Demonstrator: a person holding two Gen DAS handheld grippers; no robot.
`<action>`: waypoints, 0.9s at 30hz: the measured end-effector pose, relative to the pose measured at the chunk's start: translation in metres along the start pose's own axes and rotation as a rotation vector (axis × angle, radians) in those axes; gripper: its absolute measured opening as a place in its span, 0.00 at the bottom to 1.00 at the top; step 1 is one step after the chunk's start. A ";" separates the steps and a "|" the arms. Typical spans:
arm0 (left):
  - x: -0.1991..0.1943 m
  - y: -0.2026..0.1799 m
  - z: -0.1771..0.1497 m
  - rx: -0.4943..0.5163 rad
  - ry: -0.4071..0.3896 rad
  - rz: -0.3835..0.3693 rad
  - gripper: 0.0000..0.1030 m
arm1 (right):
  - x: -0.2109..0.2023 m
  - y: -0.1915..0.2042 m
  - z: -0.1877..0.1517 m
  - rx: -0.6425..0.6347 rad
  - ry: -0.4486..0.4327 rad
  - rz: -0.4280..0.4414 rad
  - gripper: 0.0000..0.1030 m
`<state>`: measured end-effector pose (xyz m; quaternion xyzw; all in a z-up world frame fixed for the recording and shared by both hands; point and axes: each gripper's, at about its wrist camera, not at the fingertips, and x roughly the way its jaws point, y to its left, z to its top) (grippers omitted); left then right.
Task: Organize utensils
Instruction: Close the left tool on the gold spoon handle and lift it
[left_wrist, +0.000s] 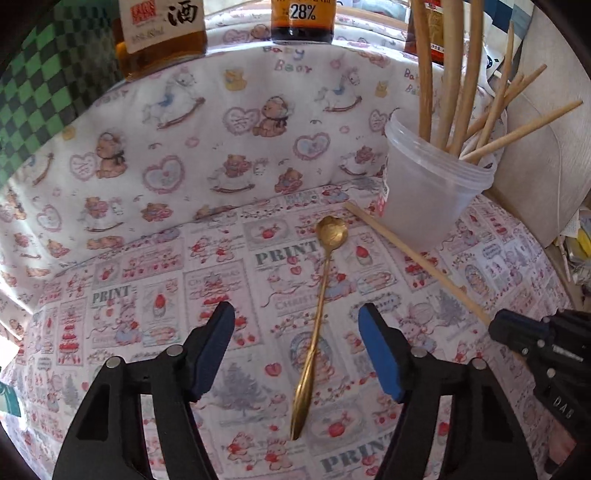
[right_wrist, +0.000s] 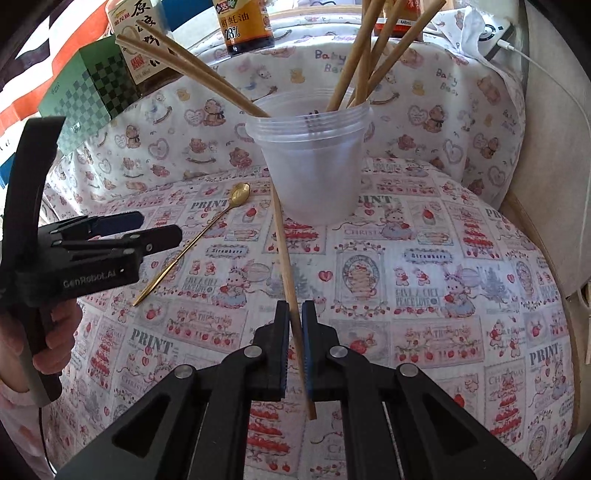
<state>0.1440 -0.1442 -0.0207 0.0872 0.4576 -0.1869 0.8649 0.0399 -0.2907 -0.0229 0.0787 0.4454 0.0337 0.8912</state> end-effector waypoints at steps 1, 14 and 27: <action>0.003 -0.001 0.004 -0.004 0.009 -0.005 0.62 | 0.000 -0.001 0.001 0.002 0.000 0.007 0.07; 0.052 0.004 0.056 -0.101 0.055 -0.074 0.48 | -0.003 -0.027 0.006 0.109 -0.016 -0.026 0.07; 0.063 -0.002 0.056 -0.105 0.072 -0.070 0.00 | -0.007 -0.037 0.009 0.142 -0.018 -0.041 0.07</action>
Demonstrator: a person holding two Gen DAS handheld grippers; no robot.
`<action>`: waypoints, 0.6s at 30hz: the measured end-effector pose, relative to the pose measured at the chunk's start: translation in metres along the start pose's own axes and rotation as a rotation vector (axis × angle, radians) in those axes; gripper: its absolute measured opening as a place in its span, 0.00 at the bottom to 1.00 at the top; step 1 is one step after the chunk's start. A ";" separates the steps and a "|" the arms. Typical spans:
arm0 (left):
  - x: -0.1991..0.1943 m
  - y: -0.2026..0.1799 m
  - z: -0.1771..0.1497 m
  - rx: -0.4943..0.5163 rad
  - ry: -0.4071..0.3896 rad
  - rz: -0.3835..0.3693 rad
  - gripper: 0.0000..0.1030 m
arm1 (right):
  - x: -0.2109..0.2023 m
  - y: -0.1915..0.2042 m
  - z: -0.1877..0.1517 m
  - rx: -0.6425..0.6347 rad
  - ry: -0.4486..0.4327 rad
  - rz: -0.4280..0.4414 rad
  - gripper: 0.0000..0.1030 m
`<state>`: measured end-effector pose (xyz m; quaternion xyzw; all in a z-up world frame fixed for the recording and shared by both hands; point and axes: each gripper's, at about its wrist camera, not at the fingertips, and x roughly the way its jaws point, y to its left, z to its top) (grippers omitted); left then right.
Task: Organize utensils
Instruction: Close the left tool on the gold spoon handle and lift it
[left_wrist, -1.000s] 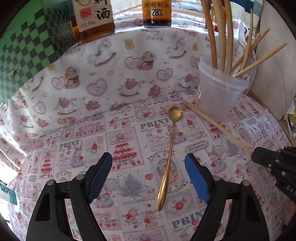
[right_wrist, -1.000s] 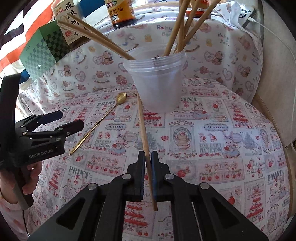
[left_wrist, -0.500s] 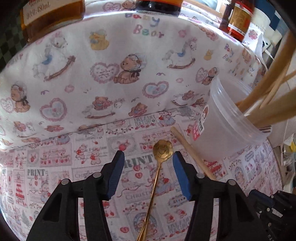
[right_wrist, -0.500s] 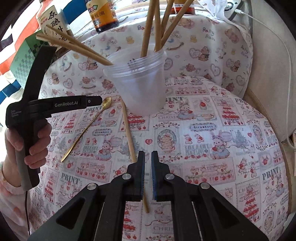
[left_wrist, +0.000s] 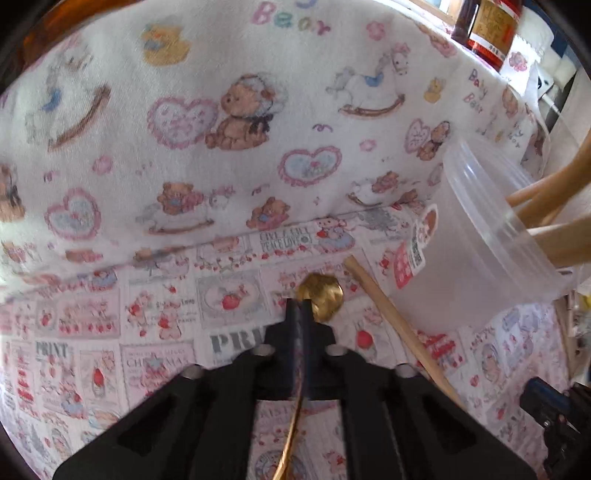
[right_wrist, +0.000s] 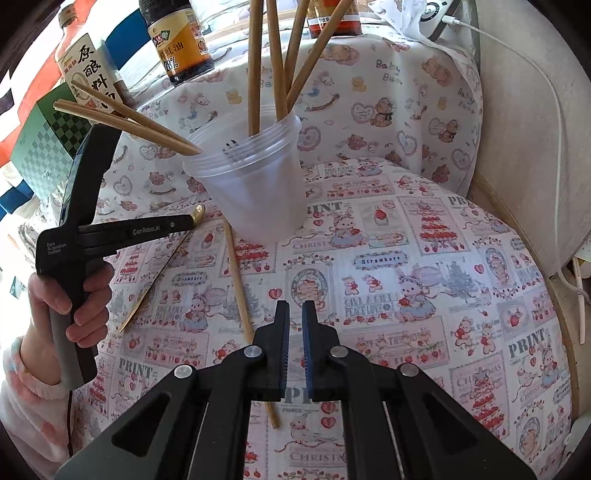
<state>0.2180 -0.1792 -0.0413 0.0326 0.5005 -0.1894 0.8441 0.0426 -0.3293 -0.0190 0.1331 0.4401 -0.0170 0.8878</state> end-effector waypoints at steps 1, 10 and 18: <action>-0.002 0.004 -0.002 -0.024 0.003 -0.014 0.00 | 0.000 0.000 0.000 -0.001 0.000 -0.002 0.07; -0.041 0.039 -0.037 -0.112 -0.009 -0.065 0.00 | 0.021 0.020 -0.007 -0.094 0.096 0.070 0.10; -0.092 0.015 -0.098 0.046 -0.042 0.075 0.32 | 0.015 0.036 -0.022 -0.166 0.083 0.049 0.37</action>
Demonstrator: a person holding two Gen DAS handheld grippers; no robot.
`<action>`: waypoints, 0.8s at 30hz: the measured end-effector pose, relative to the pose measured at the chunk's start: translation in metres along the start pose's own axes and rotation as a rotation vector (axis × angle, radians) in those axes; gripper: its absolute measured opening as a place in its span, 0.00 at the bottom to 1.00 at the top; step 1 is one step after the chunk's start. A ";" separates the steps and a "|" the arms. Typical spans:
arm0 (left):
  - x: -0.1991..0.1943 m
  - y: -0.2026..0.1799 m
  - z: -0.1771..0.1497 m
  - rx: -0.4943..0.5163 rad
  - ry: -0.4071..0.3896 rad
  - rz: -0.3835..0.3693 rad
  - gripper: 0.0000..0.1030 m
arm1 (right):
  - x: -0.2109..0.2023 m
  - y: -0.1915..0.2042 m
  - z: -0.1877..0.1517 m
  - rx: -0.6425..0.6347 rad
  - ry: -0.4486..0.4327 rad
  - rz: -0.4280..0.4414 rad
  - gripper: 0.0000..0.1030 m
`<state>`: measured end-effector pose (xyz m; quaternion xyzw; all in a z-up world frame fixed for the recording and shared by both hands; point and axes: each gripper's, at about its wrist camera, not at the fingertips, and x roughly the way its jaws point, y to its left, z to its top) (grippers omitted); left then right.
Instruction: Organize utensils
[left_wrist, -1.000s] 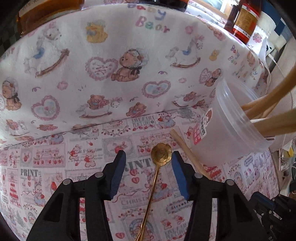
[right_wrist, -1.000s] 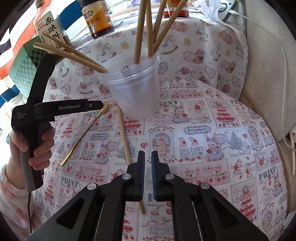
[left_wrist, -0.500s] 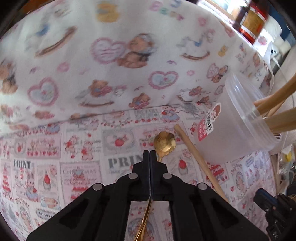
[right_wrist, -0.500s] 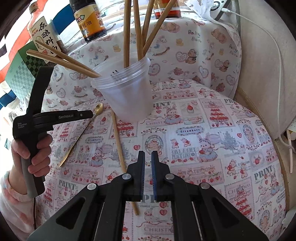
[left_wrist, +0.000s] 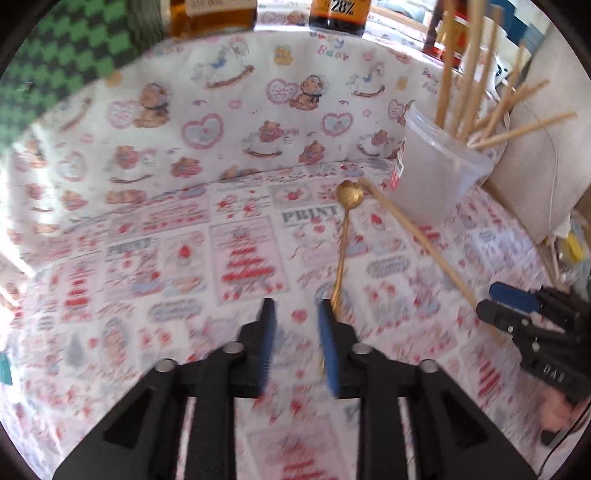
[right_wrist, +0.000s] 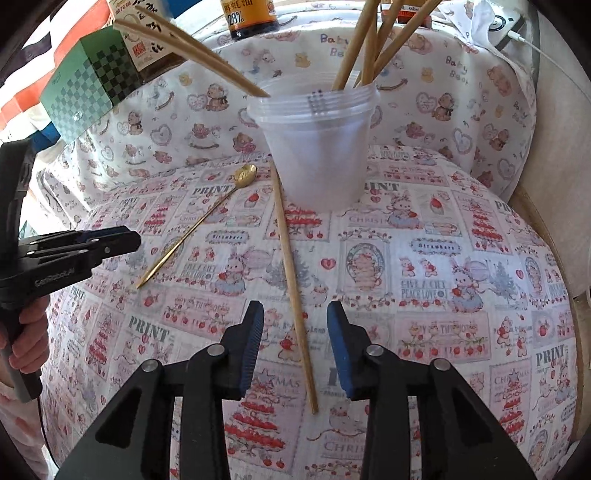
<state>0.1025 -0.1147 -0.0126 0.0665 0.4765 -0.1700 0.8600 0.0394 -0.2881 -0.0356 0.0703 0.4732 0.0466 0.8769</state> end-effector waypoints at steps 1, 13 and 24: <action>-0.004 0.004 -0.007 0.004 -0.005 0.006 0.35 | 0.002 0.002 -0.003 -0.012 0.021 -0.015 0.37; 0.007 -0.008 -0.033 0.103 0.027 0.015 0.51 | -0.017 0.005 -0.037 -0.080 -0.023 -0.144 0.07; 0.021 -0.002 -0.034 0.027 0.005 0.026 0.06 | -0.082 -0.008 -0.021 -0.040 -0.168 -0.085 0.07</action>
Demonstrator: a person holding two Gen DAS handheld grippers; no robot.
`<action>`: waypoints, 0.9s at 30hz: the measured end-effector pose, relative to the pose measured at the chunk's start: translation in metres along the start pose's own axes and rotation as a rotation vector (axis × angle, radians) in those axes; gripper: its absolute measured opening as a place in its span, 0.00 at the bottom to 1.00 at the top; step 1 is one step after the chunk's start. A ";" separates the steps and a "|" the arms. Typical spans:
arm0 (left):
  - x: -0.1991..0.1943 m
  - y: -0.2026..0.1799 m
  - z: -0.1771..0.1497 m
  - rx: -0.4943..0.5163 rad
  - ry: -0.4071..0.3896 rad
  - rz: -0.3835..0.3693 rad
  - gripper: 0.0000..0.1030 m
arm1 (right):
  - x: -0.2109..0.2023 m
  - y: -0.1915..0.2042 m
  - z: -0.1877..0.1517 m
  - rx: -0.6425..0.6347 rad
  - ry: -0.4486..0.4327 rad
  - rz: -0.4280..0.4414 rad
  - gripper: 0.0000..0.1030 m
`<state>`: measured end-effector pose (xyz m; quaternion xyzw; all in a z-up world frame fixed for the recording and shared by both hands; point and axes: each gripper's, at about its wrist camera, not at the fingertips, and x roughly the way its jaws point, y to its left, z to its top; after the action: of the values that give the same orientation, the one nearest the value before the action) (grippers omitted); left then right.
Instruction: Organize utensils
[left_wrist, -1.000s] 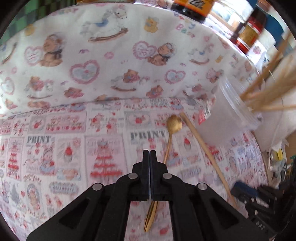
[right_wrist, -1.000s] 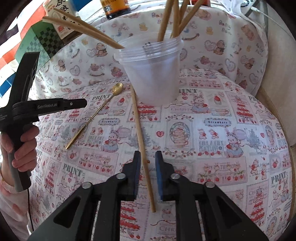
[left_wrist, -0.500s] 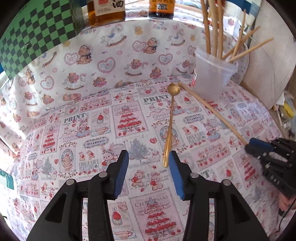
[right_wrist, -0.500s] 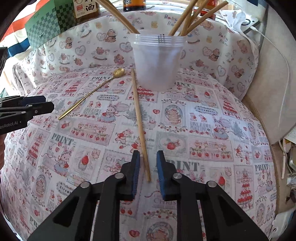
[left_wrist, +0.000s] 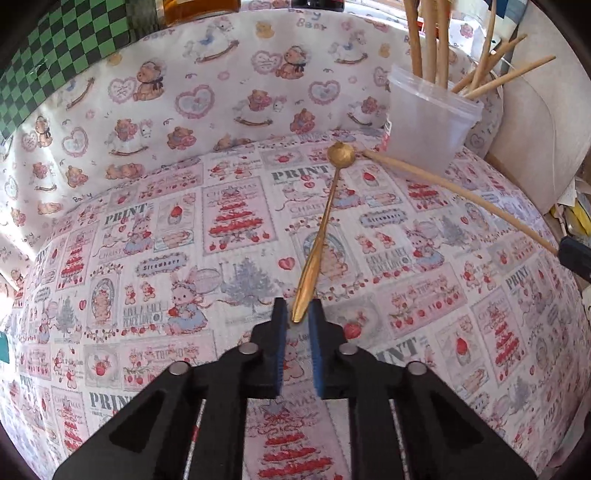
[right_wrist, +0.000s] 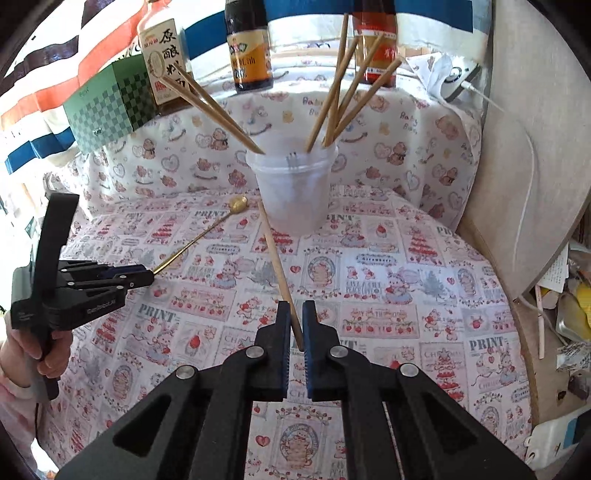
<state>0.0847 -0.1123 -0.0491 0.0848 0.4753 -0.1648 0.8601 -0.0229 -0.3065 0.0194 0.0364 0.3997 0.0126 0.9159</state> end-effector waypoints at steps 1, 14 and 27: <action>0.000 0.000 -0.001 0.006 -0.004 -0.005 0.06 | -0.004 0.003 0.003 -0.008 -0.010 -0.003 0.06; -0.087 0.013 0.007 -0.013 -0.190 -0.024 0.04 | -0.009 0.004 0.013 0.010 -0.028 0.003 0.03; -0.147 0.031 0.036 -0.017 -0.280 -0.001 0.04 | 0.023 0.012 0.015 -0.041 0.063 0.053 0.12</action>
<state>0.0524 -0.0643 0.0939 0.0536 0.3521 -0.1715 0.9186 0.0040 -0.2943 0.0136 0.0277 0.4267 0.0460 0.9028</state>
